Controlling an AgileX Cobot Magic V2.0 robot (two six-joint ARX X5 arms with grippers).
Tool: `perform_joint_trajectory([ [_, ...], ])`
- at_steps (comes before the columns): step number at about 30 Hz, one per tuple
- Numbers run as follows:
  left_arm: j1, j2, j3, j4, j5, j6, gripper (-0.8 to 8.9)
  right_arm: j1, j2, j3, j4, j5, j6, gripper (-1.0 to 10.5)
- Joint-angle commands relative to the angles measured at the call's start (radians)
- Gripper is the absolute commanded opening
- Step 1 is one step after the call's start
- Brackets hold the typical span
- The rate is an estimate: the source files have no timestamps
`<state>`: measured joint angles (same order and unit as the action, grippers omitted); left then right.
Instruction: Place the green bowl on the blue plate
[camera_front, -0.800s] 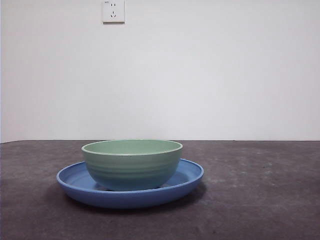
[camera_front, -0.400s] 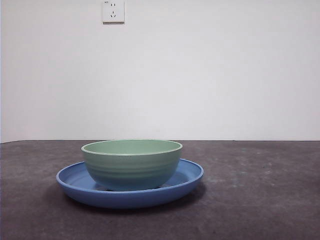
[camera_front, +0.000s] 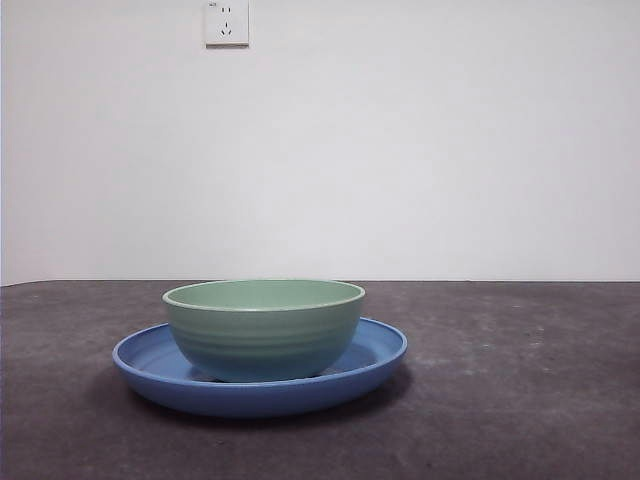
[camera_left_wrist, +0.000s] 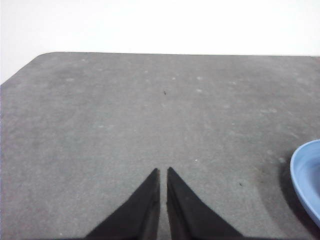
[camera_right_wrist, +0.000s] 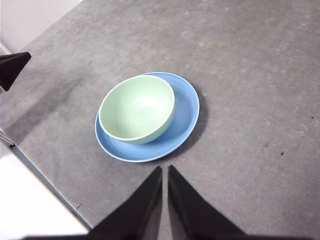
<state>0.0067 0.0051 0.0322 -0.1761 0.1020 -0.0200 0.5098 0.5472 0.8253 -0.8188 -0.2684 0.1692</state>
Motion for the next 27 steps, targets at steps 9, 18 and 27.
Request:
perform_joint_trajectory([
  [9,0.002,-0.002,-0.021,-0.009,-0.018,-0.018,0.24,0.006,0.005,0.006,0.012,-0.003,0.006,0.2],
  [18,0.002,-0.002,-0.021,-0.008,-0.017,-0.018,0.24,0.006,0.005,0.006,0.012,-0.003,0.006,0.2],
  [27,0.002,-0.002,-0.021,-0.008,-0.017,-0.018,0.24,0.006,0.005,0.006,0.012,-0.003,0.006,0.2],
])
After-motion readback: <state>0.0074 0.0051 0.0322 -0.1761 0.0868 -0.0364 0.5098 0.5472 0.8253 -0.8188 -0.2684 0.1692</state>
